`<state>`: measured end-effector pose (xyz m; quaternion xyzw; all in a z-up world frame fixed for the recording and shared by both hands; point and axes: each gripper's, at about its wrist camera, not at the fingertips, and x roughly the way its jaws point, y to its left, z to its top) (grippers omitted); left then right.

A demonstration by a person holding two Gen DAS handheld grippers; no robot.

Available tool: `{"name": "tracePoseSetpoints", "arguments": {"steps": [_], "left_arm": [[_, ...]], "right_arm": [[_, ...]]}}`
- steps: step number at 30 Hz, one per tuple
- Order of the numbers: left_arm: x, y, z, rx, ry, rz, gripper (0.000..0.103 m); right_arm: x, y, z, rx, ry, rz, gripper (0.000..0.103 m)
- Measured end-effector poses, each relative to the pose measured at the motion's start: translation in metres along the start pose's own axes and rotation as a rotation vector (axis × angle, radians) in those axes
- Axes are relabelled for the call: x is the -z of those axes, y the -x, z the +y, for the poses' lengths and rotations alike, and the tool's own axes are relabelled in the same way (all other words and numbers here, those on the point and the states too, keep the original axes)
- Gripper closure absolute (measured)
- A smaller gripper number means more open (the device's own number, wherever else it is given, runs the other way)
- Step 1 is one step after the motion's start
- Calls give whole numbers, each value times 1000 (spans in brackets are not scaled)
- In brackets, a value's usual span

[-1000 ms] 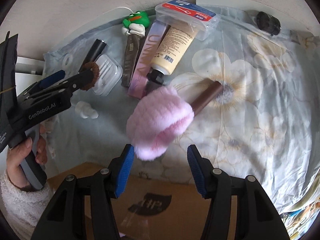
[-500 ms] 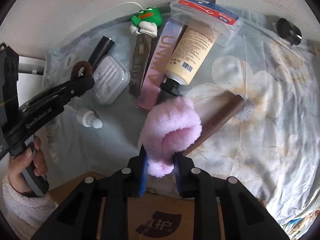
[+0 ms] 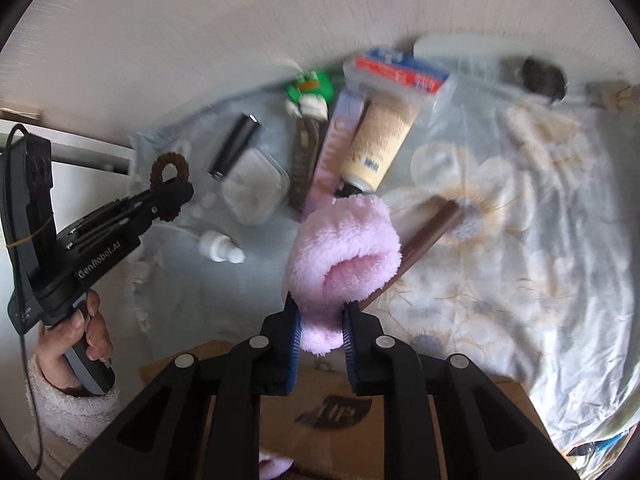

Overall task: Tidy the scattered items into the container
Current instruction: 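Grasp the brown hair tie with the left tool while the right tool grasps the second pink hair tie, then drop the brown hair tie and pink hair tie into the box, opening both tools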

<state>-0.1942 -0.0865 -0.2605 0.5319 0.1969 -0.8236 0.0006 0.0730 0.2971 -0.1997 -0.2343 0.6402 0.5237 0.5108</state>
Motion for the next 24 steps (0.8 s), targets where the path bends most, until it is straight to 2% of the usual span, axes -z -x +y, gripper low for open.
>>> {"name": "tracePoseSetpoints", "arguments": {"steps": [5,9,14,18,24], "left_arm": [[16,49,-33,10,-23,-42,94],[37,87,-59,66,-35,-58,94],[68,119,-88,-5,-87,-61,94],[97,124,-104,-36,-82,-47,94],[135,104,-120,-39,-14,-17,93]], "right_arm": [[13,56,5,-30,35,-86,86],[44,97,18,-46,102,-163,86],[82,125,35,-15,190,-212,86],[103,115,27,27,229,-194,86],[142,85,-1,91,238,-119,86]]}}
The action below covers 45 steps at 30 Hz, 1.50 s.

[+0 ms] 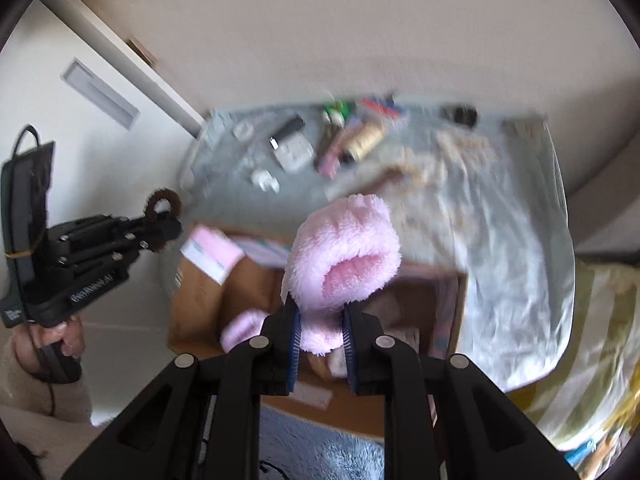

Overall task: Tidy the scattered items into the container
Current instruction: 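Drop the brown hair tie and pink hair tie into the box, opening both tools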

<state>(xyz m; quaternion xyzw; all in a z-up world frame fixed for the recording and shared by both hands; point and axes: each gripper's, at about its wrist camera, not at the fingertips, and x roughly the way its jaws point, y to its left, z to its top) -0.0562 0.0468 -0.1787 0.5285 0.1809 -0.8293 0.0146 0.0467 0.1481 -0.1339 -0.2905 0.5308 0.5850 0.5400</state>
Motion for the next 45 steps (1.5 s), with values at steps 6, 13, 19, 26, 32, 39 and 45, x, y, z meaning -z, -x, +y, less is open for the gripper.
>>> {"name": "tracePoseSetpoints", "arguments": {"steps": [6,13,19,26,32,39,45], "left_arm": [[22,-21,-13,-72,10,33,93],[32,-32,-21,-72,41,62,93],[38,-41,-26,-48,87,91,93],[39,-45,-25,-65,111,106,90],[38,-36,-29,-84,101,70,13],[32,-35,-31,-115,98,74,12],[31,-34,-30,-120,112,71,12]], "right_arm": [[31,-22,-10,36,8,59,86],[46,-23,-8,40,40,72,86],[49,-22,-9,38,44,73,86],[55,-24,-11,55,42,99,86],[57,-31,-12,88,43,135,76],[55,-28,-16,65,18,122,60],[53,-24,-18,59,16,110,59]]}}
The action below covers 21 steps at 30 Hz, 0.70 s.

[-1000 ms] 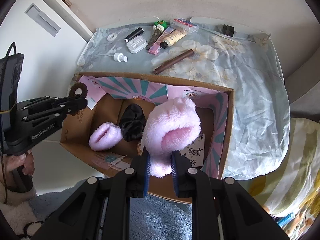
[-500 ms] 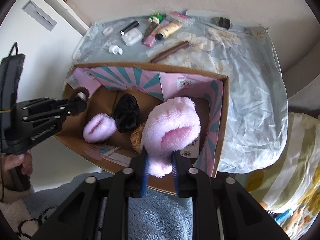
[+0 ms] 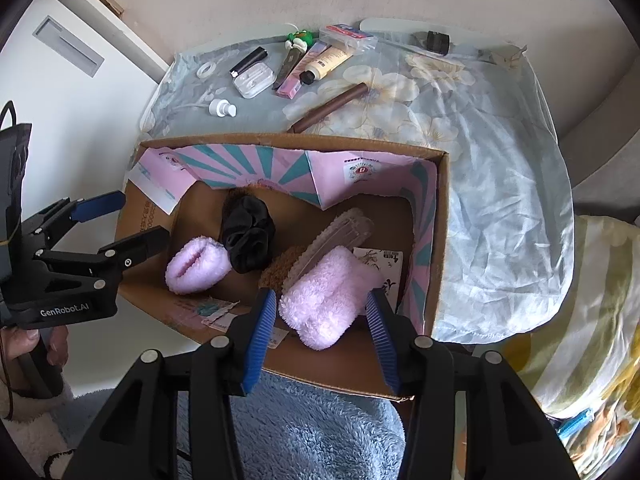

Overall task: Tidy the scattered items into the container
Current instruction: 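Drop the brown hair tie and pink hair tie into the box, opening both tools, then grasp the black tube with the left tool while the right tool grasps the toothpick box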

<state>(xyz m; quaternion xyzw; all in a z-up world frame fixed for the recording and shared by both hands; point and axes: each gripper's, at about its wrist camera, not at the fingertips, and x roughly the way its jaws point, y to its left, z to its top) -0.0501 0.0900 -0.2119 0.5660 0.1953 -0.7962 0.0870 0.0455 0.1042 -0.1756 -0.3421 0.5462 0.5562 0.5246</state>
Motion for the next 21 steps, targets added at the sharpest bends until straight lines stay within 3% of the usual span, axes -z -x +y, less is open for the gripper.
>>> {"name": "tracePoseSetpoints", "arguments": {"steps": [14,18,21], "left_arm": [[-18,23,5,-40,-19,-42,12],[-41,53,21,-95,-39,-124,12],[-65,75,41,-132,-14,-194,4]], "right_arm": [[-12,18,-7,-27,9,-70,59],[-28,37,-6,-6,54,-121,59],[-49,54,-4,41,110,-178,59]]}}
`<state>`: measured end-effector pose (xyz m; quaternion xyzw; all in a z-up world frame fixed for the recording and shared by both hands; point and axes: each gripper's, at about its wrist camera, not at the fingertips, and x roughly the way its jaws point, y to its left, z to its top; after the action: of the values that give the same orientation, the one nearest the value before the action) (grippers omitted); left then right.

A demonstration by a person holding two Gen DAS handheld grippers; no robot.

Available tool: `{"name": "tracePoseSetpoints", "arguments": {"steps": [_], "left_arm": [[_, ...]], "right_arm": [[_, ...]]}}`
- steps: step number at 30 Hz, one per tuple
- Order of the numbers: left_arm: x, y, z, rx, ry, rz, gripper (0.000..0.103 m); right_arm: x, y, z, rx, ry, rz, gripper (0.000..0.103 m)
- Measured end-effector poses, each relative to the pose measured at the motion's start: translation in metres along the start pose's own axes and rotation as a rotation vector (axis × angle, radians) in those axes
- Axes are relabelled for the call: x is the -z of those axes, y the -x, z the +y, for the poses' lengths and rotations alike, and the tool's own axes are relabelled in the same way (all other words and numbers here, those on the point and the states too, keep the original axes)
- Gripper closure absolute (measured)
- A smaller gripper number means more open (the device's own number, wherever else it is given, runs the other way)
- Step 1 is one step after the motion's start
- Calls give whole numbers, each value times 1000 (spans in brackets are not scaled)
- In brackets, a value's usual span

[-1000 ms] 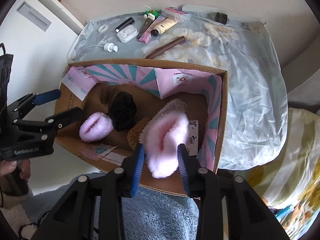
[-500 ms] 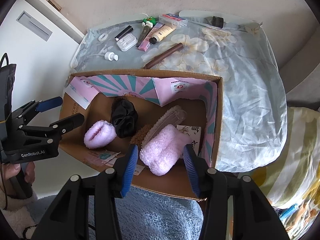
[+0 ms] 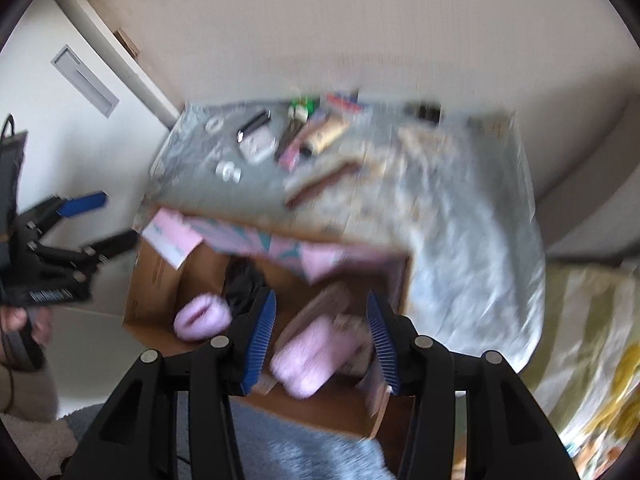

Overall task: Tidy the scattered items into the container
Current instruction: 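Grasp the black tube with the left tool while the right tool grasps the toothpick box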

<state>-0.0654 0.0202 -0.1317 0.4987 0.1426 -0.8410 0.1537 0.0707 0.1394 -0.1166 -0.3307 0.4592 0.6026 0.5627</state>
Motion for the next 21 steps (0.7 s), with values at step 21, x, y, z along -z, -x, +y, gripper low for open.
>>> {"name": "tracePoseSetpoints", "arguments": {"steps": [21], "left_arm": [[-115,-187,50,98,34,-19,2]], "right_arm": [[-144,-142,-41,-158,114,3,49]]}}
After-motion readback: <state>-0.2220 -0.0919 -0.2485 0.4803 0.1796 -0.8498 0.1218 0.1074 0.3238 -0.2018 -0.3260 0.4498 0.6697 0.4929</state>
